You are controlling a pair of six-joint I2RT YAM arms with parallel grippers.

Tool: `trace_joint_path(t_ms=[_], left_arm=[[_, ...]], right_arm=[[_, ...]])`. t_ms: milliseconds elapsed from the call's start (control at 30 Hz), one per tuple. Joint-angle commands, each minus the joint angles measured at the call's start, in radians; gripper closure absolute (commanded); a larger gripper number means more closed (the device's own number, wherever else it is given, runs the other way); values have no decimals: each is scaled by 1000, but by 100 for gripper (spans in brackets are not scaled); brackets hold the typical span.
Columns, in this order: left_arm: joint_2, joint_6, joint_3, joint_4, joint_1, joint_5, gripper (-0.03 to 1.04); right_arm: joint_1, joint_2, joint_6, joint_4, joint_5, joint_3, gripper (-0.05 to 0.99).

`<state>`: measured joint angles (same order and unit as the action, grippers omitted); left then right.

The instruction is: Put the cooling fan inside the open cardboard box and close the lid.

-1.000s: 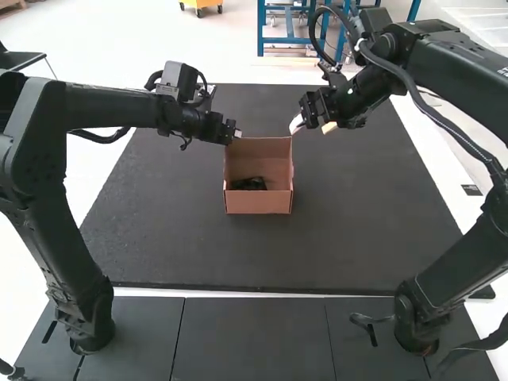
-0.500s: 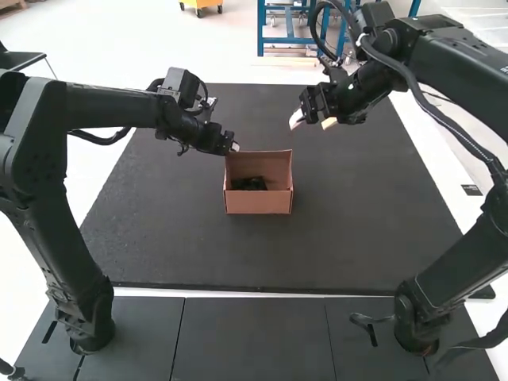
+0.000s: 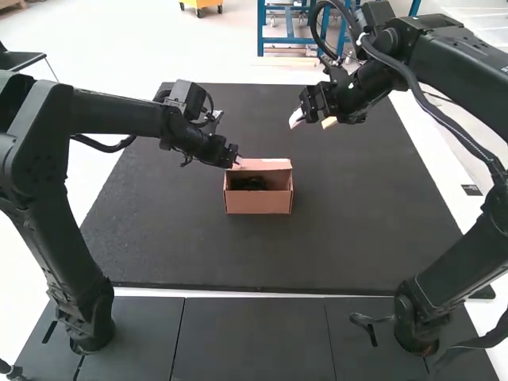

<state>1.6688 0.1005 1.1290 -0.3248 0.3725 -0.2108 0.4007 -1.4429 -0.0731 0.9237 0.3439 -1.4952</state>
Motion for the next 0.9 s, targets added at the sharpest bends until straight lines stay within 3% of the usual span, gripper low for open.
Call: trace_joint_path(t_ms=[0, 300, 867], left_arm=[[3, -12, -5, 7, 8, -15, 4], [39, -19, -14, -25, 8, -15, 4], [83, -44, -43, -10, 8, -15, 4]], right_arm=[[3, 15, 10, -3, 4, -42, 3], [3, 15, 13, -5, 4, -48, 4], [-2, 15, 21, -6, 6, -53, 4]])
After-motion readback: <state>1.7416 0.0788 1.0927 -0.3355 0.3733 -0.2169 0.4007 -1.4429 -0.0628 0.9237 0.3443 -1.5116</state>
